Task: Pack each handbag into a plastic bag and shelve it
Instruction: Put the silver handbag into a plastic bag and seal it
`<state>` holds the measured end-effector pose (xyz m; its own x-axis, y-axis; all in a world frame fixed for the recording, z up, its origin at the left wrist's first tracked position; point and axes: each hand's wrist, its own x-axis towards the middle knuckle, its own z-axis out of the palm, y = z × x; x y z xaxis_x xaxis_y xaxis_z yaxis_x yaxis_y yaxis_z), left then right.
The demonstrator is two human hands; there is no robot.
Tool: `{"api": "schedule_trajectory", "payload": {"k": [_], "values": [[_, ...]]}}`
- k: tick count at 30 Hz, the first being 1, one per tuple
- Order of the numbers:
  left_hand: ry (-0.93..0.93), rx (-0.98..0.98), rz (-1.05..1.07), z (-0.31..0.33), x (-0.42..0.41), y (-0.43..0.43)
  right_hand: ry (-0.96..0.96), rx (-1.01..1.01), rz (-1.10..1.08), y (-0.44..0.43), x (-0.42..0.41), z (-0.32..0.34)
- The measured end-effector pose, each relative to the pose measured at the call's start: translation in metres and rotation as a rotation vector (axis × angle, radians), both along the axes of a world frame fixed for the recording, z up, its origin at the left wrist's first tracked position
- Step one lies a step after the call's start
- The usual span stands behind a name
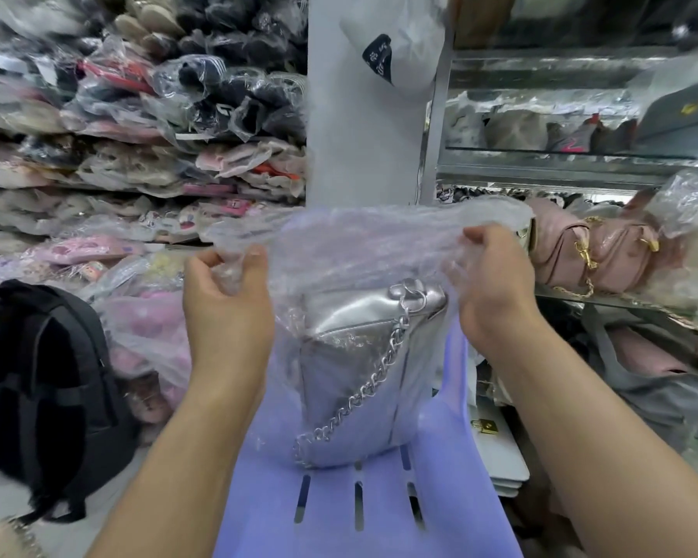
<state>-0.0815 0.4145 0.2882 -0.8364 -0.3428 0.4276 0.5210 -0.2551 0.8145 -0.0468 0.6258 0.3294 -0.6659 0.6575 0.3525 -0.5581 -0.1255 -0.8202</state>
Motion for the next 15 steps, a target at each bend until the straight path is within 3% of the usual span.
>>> {"api": "schedule_trajectory", "payload": {"k": [4, 8, 10, 12, 15], "values": [[0.096, -0.077, 0.048, 0.019, -0.004, -0.012, 0.009, -0.11, 0.165, 0.005, -0.002, 0.005], [-0.073, 0.314, -0.427, 0.029, -0.015, -0.019, 0.127, -0.231, 0.421, -0.007, 0.005, 0.008], [-0.129, 0.435, -0.561, 0.026, -0.019, -0.019, 0.128, -0.286, 0.496, -0.012, 0.004, 0.007], [-0.125, 0.399, -0.561, 0.025, -0.018, -0.015, 0.092, -0.324, 0.444, -0.015, -0.001, 0.006], [-0.177, 0.169, -0.41, 0.021, -0.013, -0.005, 0.067, -0.33, 0.391, -0.024, -0.005, 0.005]]}}
